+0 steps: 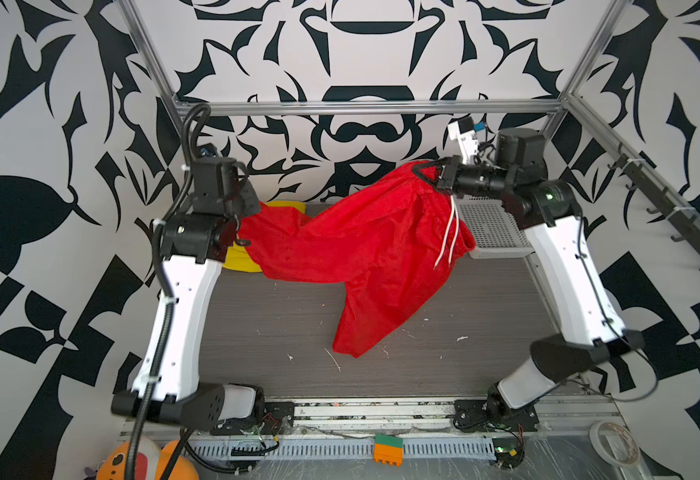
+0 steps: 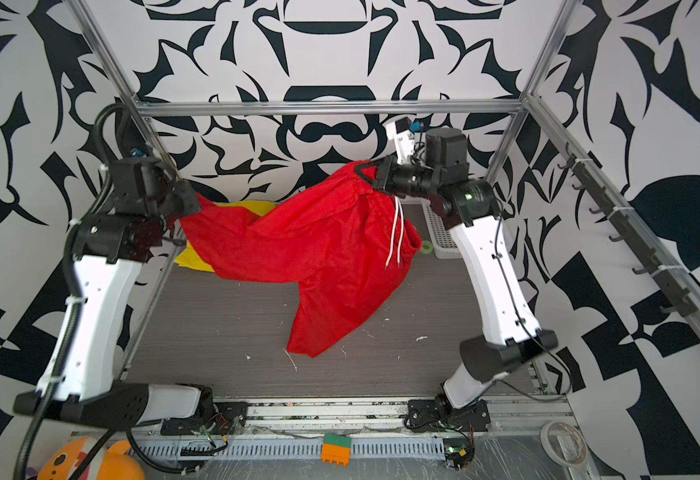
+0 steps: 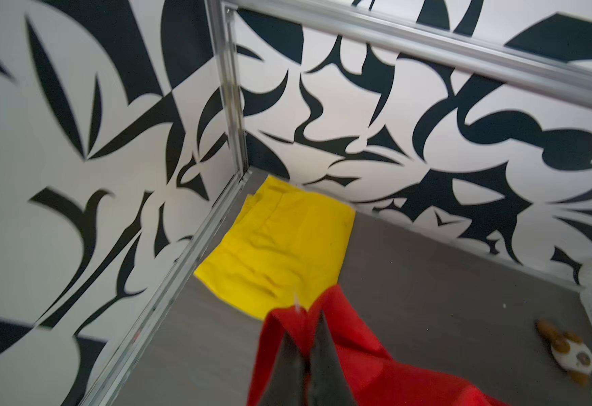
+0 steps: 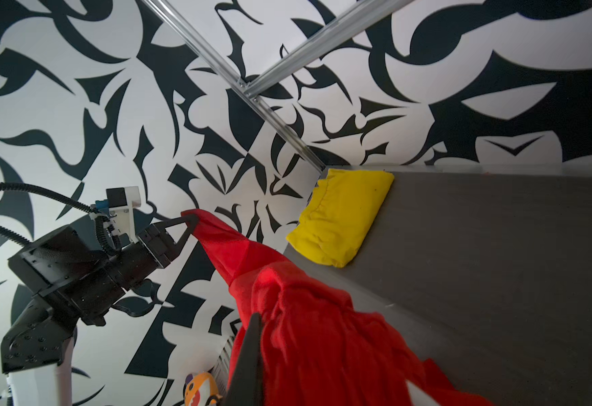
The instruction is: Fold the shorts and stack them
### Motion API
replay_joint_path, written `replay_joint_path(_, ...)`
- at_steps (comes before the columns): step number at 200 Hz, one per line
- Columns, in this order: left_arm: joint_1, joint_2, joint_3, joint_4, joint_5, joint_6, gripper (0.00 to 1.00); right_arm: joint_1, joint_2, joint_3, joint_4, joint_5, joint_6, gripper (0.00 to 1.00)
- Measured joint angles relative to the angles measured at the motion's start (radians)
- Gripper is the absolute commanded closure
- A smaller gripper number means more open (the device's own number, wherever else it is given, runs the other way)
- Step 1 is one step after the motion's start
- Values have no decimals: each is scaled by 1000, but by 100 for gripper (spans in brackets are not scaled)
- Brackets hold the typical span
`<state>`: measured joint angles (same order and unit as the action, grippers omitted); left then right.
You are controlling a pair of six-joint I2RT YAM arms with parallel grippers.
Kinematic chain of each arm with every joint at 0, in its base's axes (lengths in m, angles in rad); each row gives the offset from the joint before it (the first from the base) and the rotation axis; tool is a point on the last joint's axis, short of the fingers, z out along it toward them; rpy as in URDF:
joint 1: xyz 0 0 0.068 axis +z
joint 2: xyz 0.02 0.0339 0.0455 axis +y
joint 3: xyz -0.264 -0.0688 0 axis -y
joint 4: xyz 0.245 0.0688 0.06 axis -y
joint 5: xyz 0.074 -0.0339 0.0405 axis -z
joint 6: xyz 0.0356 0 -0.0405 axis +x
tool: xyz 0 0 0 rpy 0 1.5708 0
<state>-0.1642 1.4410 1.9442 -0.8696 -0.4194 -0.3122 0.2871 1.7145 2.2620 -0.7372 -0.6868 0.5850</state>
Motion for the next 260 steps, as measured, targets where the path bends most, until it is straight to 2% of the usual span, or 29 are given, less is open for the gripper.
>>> replay_joint_path(15,14,94,130,2,15,18,100,-7,174,267,-61,-4,-9,100)
replay_joint_path(31,20,109,191,22,20,38,100,-26,313,502,-91,-31,-3,100)
replay_joint_path(40,21,86,195,45,19,51,100,-40,346,561,-99,-58,5,100)
replay_joint_path(52,21,28,172,79,14,69,100,-54,332,546,-103,-88,10,100)
replay_joint_path(66,21,-85,84,133,5,84,100,-68,233,380,-68,-115,9,100)
replay_joint_path(95,22,-344,-185,204,-12,83,100,-75,-82,-201,100,-152,11,100)
replay_joint_path(111,25,-449,-367,238,-18,55,100,-73,-189,-435,158,-169,5,100)
replay_joint_path(132,26,-486,-613,243,-3,-14,100,-77,-246,-693,220,-177,-6,100)
replay_joint_path(162,26,-468,-979,221,69,-163,100,-81,-233,-1023,256,-146,-14,100)
replay_joint_path(190,25,-510,-1152,188,127,-290,100,-83,-236,-1217,217,-111,-26,100)
replay_joint_path(235,25,-604,-1191,146,191,-412,100,-85,-372,-1352,82,-2,-60,100)
replay_joint_path(245,25,-621,-1211,140,219,-438,88,-85,-405,-1370,42,40,-66,96)
replay_joint_path(260,25,-653,-1265,122,269,-484,68,-86,-441,-1394,-25,105,-70,71)
